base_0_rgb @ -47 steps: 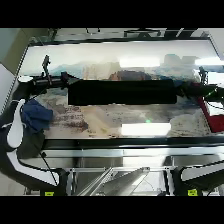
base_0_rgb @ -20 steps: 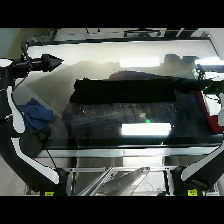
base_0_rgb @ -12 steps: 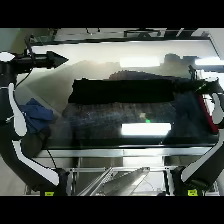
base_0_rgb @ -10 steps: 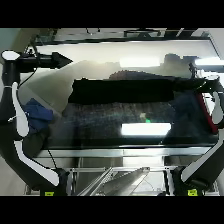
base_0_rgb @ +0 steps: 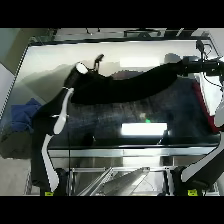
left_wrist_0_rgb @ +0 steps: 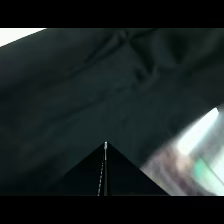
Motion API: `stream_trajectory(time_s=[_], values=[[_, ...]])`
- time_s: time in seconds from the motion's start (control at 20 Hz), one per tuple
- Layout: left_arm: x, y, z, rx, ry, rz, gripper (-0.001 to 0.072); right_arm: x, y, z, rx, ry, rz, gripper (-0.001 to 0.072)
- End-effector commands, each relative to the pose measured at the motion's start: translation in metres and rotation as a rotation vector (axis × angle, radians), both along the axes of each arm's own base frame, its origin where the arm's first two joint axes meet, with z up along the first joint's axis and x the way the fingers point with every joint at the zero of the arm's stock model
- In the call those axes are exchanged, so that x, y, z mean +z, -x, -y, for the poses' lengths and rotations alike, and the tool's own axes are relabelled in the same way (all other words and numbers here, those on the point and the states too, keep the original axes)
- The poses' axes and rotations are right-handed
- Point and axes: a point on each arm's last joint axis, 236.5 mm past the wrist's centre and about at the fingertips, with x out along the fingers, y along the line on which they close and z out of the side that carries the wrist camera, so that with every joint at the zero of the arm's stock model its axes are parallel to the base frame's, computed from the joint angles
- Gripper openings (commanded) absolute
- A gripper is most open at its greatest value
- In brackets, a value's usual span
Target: Fold the shirts.
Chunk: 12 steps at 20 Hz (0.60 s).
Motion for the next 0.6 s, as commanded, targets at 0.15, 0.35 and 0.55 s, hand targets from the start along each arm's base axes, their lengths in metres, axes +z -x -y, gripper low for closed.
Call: stream_trajectory(time_s=[0.15,0.35,0.55], values=[[-0.059,0.02,0.083,0.025,0.003,-0.028,-0.0002,0.088,0.027,-0.071,0.135,-0.166,0.088,0.0021],[-0.053,0.021,0.083,0.05,0.068,-0.091,-0.0001,0.091,0.031,-0.083,0.152,-0.166,0.071,0.0021],[0.049,0.033,0.063,-0.048,0.27,-0.152,-0.0002,0.091,0.03,-0.097,0.16,-0.169,0.067,0.0021]])
